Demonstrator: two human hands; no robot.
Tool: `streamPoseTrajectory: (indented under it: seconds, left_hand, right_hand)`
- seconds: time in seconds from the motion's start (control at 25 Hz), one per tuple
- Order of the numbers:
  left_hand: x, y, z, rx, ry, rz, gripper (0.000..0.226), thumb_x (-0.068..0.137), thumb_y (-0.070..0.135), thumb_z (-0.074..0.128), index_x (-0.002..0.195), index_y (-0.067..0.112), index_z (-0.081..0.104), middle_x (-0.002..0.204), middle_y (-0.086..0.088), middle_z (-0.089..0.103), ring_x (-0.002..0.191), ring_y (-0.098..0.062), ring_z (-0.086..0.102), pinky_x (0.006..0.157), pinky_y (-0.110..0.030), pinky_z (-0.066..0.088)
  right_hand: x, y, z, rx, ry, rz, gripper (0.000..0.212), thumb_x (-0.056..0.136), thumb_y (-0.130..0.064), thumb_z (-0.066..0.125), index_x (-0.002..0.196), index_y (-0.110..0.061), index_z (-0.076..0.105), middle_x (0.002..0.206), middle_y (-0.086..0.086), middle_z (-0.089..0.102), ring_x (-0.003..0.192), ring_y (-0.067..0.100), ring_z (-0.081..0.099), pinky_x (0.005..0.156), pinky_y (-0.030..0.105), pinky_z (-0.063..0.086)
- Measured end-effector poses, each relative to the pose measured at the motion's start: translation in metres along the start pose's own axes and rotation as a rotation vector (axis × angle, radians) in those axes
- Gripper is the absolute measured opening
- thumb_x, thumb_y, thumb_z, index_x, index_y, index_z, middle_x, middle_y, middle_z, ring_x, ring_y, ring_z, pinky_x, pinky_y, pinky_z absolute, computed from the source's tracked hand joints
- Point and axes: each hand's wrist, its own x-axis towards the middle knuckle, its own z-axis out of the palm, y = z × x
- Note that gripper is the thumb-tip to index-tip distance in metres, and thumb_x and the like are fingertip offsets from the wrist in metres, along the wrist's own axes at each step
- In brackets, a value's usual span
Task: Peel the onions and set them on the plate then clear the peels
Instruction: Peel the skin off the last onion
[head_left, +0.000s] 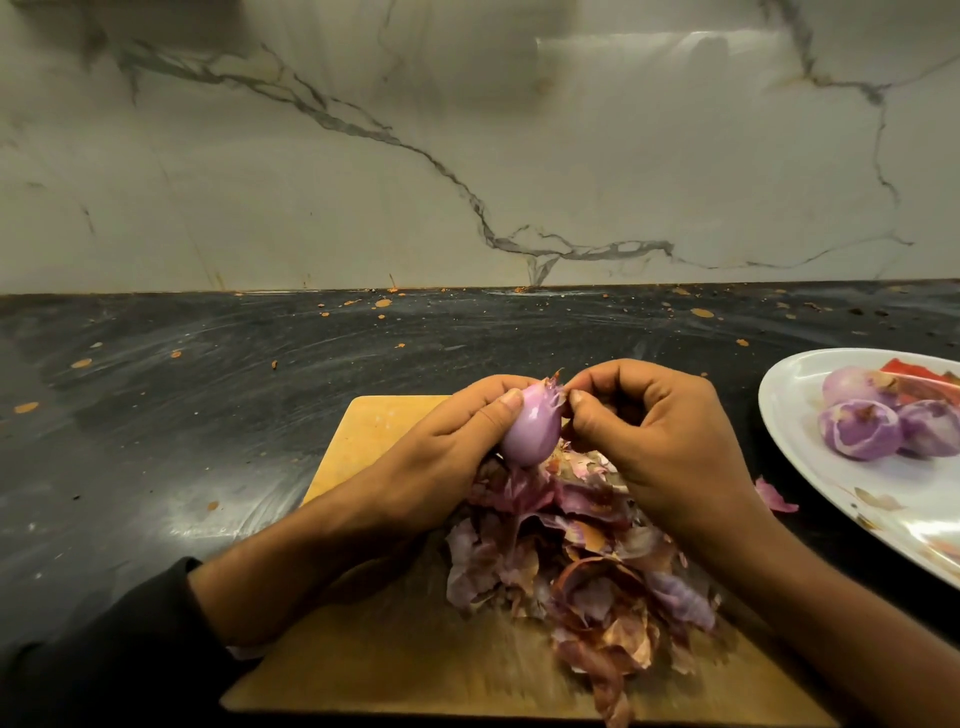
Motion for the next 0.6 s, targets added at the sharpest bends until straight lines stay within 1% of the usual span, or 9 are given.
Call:
streamPoseTrajectory:
  seconds: [0.08,0.12,0.2,0.24,0.36,0.44,0.52,0.56,0.6]
  left_hand:
    - [-0.0014,0.0025,0.0009,0.005,-0.022,-0.008,0.036,0.099,0.034,0.042,0.125,0.014,0.057,0.114,-0.011,0.067,0.108,-0.023,0.066,0.094,-0.037,0.055]
    - [-0.0022,0.0038,0.0010,0.035,-0.041,-0.009,0.038,0.096,0.038,0.046,0.126,0.016,0.053,0.113,-0.008,0.066,0.104,-0.017,0.067,0.089,-0.033,0.056]
    - [-0.0020,0.0030,0.0000,0.095,-0.045,-0.010,0.043,0.089,0.036,0.055,0.126,0.016,0.045,0.111,-0.005,0.062,0.094,-0.007,0.066,0.082,-0.028,0.057]
    - [-0.0016,0.0023,-0.0001,0.075,-0.039,-0.018,0.043,0.091,0.035,0.057,0.126,0.015,0.044,0.112,-0.006,0.063,0.094,-0.008,0.066,0.083,-0.029,0.058]
    - [-0.0013,0.0006,-0.0006,-0.157,-0.031,-0.070,0.041,0.094,0.035,0.055,0.126,0.009,0.052,0.108,-0.010,0.069,0.096,-0.018,0.068,0.086,-0.032,0.058]
    - [-0.0013,0.0038,0.0011,-0.313,-0.046,-0.103,0.036,0.096,0.031,0.054,0.121,0.005,0.057,0.104,-0.012,0.071,0.090,-0.016,0.069,0.079,-0.026,0.058]
    - [-0.0013,0.0062,0.0024,-0.396,-0.063,-0.106,0.035,0.094,0.026,0.049,0.117,0.003,0.060,0.097,-0.010,0.072,0.082,-0.011,0.069,0.070,-0.020,0.056]
    - [-0.0004,0.0062,0.0023,-0.427,-0.064,-0.109,0.036,0.092,0.025,0.047,0.117,0.002,0.059,0.097,-0.009,0.072,0.083,-0.012,0.069,0.071,-0.022,0.057]
    - [0.0002,0.0059,0.0015,-0.448,-0.056,-0.109,0.037,0.092,0.025,0.048,0.119,0.002,0.059,0.099,-0.011,0.071,0.087,-0.015,0.069,0.076,-0.026,0.060]
  right_hand:
    - [0.0015,0.0007,0.0003,0.087,-0.028,0.047,0.011,0.092,-0.004,0.065,0.090,-0.011,0.073,0.075,0.008,0.074,0.065,0.018,0.071,0.059,0.026,0.059]
    - [0.0026,0.0007,0.0008,0.132,-0.040,0.079,0.011,0.093,-0.003,0.064,0.091,-0.009,0.073,0.075,0.007,0.074,0.063,0.013,0.070,0.059,0.023,0.058]
    - [0.0043,0.0009,0.0013,0.234,-0.064,0.140,0.010,0.093,-0.001,0.062,0.092,-0.005,0.071,0.072,0.006,0.073,0.062,0.012,0.069,0.059,0.021,0.057]
    - [0.0049,0.0009,0.0015,0.284,-0.078,0.164,0.011,0.093,-0.001,0.061,0.092,-0.004,0.071,0.070,0.006,0.072,0.062,0.013,0.069,0.060,0.021,0.057]
    - [0.0048,0.0005,0.0011,0.349,-0.108,0.193,0.013,0.094,0.001,0.057,0.090,-0.002,0.069,0.068,0.006,0.071,0.062,0.015,0.067,0.060,0.021,0.057]
    - [0.0053,0.0000,0.0001,0.380,-0.105,0.203,0.017,0.097,0.002,0.053,0.088,-0.002,0.068,0.068,0.005,0.069,0.062,0.014,0.067,0.059,0.021,0.056]
    - [0.0068,0.0000,-0.0012,0.426,-0.100,0.222,0.020,0.099,0.001,0.050,0.089,-0.003,0.067,0.070,0.005,0.069,0.063,0.014,0.067,0.060,0.022,0.056]
    - [0.0069,0.0000,-0.0013,0.430,-0.107,0.231,0.020,0.100,0.000,0.049,0.091,-0.003,0.067,0.072,0.006,0.069,0.065,0.015,0.067,0.061,0.022,0.056]
    - [0.0067,-0.0002,-0.0008,0.412,-0.122,0.234,0.019,0.101,-0.003,0.049,0.093,-0.003,0.067,0.075,0.006,0.070,0.068,0.015,0.067,0.062,0.022,0.057]
